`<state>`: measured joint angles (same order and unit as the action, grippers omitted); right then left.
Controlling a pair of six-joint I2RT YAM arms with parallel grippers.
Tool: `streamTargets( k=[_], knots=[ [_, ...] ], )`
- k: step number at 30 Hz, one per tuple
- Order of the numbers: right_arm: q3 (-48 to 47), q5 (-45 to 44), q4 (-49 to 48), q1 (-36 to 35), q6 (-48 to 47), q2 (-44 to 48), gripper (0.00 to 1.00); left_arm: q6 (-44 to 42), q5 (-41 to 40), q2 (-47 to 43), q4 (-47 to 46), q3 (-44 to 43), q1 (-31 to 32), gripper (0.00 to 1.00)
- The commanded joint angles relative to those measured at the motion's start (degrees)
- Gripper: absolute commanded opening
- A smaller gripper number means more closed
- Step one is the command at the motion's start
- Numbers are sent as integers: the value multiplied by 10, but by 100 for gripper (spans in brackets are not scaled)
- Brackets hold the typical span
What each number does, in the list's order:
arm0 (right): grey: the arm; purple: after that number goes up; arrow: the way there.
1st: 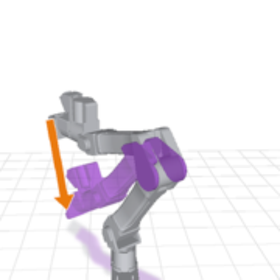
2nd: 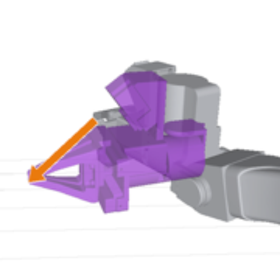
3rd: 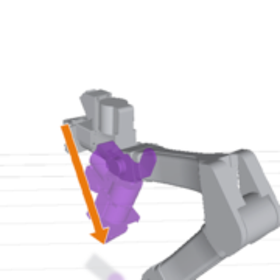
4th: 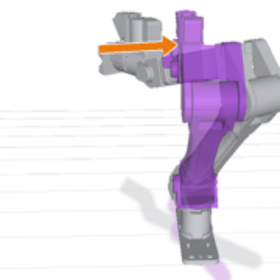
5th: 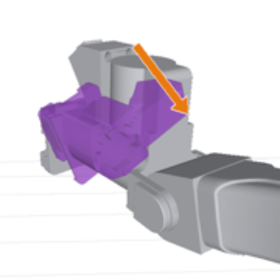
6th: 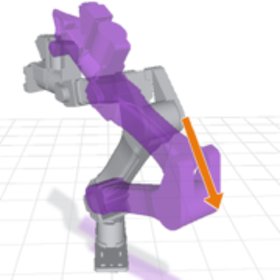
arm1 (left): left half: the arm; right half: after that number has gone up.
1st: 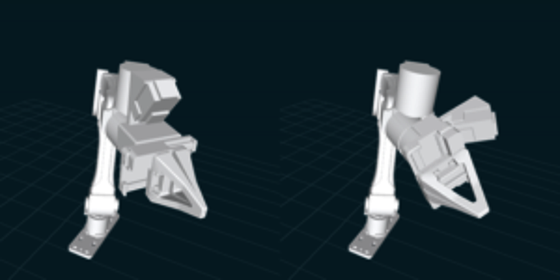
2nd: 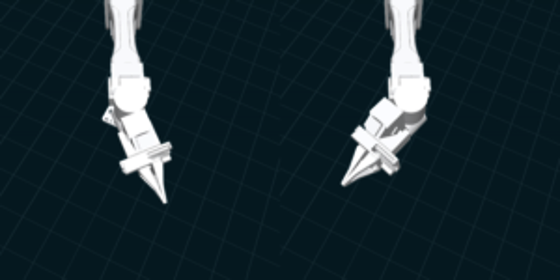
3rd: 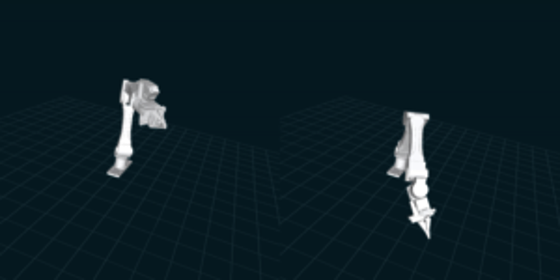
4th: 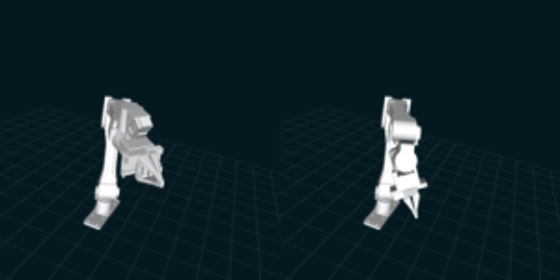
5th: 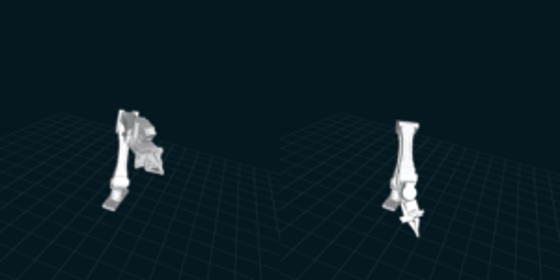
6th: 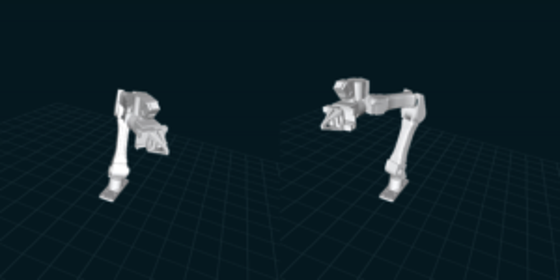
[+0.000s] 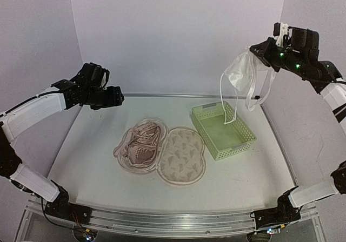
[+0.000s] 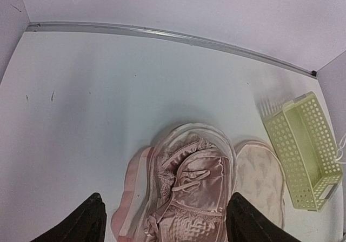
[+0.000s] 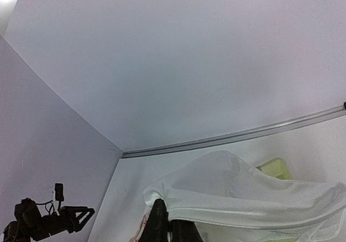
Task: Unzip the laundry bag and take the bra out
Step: Place the laundry bag in the bin.
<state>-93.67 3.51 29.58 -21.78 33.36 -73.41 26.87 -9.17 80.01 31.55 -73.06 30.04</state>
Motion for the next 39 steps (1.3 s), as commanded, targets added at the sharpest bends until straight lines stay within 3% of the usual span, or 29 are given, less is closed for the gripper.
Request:
streamTargets(
  k=[1, 11, 21, 32, 39],
  knots=[
    [67, -8, -27, 2, 23, 0, 0, -4, -1, 6, -4, -28, -2, 76],
    [219, 19, -108, 2, 56, -35, 0, -5, 3, 8, -4, -25, -1, 76],
    [253, 104, -176, 1, 64, -137, 0, -1, 3, 0, -4, -17, -2, 76],
    [237, 219, -181, 2, -55, -244, 0, 0, -2, -14, -5, -6, -2, 76],
    [213, 235, -104, 8, -164, -287, 0, -1, -1, -16, -4, -3, -2, 76]
  ],
)
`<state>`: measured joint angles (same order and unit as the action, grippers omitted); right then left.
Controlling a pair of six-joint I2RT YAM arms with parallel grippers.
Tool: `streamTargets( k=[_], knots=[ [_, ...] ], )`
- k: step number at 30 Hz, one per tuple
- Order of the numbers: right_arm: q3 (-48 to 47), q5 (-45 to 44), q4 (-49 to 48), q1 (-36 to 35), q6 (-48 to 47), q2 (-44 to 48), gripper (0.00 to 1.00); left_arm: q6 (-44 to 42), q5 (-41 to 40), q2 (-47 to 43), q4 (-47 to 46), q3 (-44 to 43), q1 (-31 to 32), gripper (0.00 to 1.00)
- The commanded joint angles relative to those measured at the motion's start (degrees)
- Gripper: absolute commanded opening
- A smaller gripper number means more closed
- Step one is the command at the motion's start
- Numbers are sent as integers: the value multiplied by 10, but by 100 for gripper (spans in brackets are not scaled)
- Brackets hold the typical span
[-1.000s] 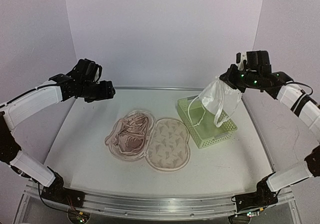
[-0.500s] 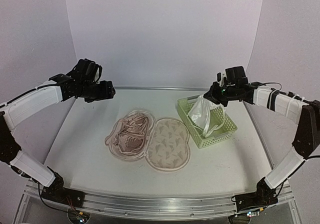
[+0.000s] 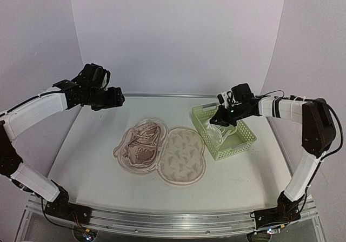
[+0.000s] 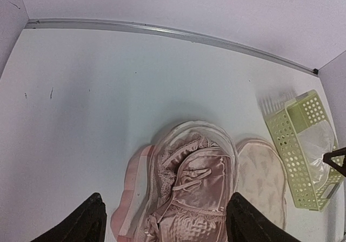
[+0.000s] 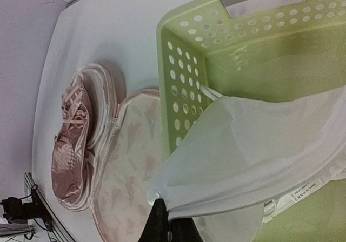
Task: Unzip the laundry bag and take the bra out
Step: Place the laundry bag in the bin.
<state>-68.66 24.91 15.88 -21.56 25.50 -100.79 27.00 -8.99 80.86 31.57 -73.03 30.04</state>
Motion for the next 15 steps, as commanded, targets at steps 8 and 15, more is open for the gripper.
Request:
streamTargets(
  k=[8, 15],
  knots=[
    [-48, -74, 127, 28, -136, -15, 2, -5, 1, -22, -5, -5, -2, 76],
    [-47, -214, 178, 40, -130, 11, 36, -5, 8, -16, -7, -1, -2, 76]
  ],
)
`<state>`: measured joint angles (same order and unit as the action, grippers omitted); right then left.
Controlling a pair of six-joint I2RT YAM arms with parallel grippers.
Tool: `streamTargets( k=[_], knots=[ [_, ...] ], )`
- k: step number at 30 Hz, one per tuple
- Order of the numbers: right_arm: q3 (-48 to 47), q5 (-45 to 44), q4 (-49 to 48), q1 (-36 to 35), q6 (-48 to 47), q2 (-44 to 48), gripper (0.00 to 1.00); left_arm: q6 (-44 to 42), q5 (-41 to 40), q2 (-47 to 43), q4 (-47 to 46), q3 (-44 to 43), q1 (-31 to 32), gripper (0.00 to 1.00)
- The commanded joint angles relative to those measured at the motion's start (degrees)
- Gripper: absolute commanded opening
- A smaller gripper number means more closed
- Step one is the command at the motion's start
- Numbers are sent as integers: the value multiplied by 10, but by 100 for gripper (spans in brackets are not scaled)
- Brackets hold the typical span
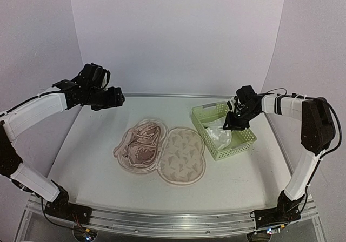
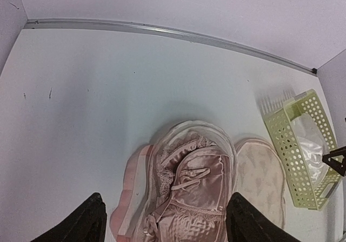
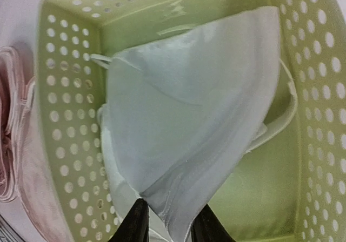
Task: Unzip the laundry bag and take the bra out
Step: Place the laundry bag in the bin.
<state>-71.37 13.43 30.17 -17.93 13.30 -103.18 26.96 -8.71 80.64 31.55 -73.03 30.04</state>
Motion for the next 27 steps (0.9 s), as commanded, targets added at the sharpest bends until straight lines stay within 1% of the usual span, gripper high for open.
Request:
streamTargets(
  k=[1, 5, 10, 14, 18, 20, 22, 27],
  knots=[
    [-20, -119, 40, 4, -5, 40, 39, -5, 5, -14, -8, -1, -2, 76],
    [-29, -172, 63, 4, 10, 67, 43, -7, 1, -13, -10, -1, -2, 76],
    [-40, -178, 82, 3, 42, 138, 51, -14, -8, -13, -10, 2, -2, 76],
    [-54, -171, 94, 1, 63, 184, 59, -17, -14, -12, -9, 5, -2, 76],
    [-80, -143, 104, -6, 76, 212, 61, -20, -16, -10, -10, 5, -1, 76],
    [-93, -114, 104, -12, 83, 220, 62, -21, -17, -8, -9, 6, -1, 76],
    [-106, -93, 102, -23, 92, 221, 62, -22, -18, -7, -9, 7, -2, 76],
    [-142, -90, 93, -97, 114, 197, 65, -23, -21, -7, -9, 14, -2, 76]
  ],
)
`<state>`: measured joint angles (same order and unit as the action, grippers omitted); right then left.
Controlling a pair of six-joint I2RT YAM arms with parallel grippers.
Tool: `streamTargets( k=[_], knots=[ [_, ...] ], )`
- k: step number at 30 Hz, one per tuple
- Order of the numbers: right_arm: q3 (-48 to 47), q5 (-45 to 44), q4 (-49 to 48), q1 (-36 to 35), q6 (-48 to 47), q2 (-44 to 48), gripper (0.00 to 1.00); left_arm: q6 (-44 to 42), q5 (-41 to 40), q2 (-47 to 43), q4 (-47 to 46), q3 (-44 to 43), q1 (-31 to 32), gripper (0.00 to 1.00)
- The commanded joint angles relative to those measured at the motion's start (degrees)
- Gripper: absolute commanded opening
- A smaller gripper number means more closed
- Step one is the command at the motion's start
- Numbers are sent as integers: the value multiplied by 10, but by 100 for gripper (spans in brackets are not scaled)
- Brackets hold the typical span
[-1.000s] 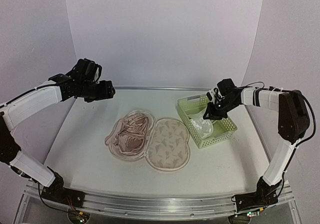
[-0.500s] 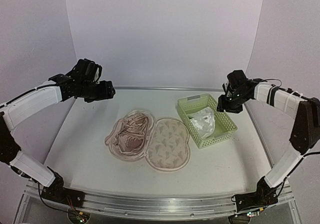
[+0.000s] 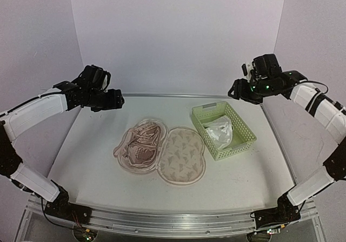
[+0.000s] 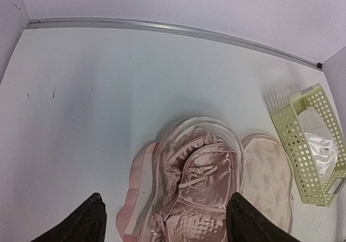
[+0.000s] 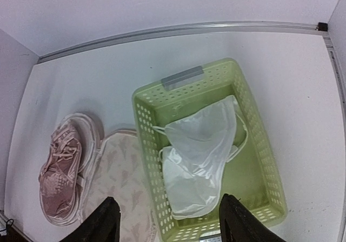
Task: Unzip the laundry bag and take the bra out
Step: Place the laundry bag in the bin, then pick up the bra from the laundry bag.
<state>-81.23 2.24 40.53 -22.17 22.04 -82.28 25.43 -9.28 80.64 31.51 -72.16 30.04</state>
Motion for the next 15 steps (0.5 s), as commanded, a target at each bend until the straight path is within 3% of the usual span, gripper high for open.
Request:
streamTargets(
  k=[1, 7, 15],
  knots=[
    [-50, 24, -17, -73, 33, -20, 65, -7, -13, -7, -8, 8, -2, 76],
    [-66, 69, -80, -153, 86, -88, 68, 2, 0, 1, -4, 22, -2, 76],
    [-95, 122, -139, -210, 152, -206, 68, 23, 43, 31, -4, 49, -2, 75]
  ],
)
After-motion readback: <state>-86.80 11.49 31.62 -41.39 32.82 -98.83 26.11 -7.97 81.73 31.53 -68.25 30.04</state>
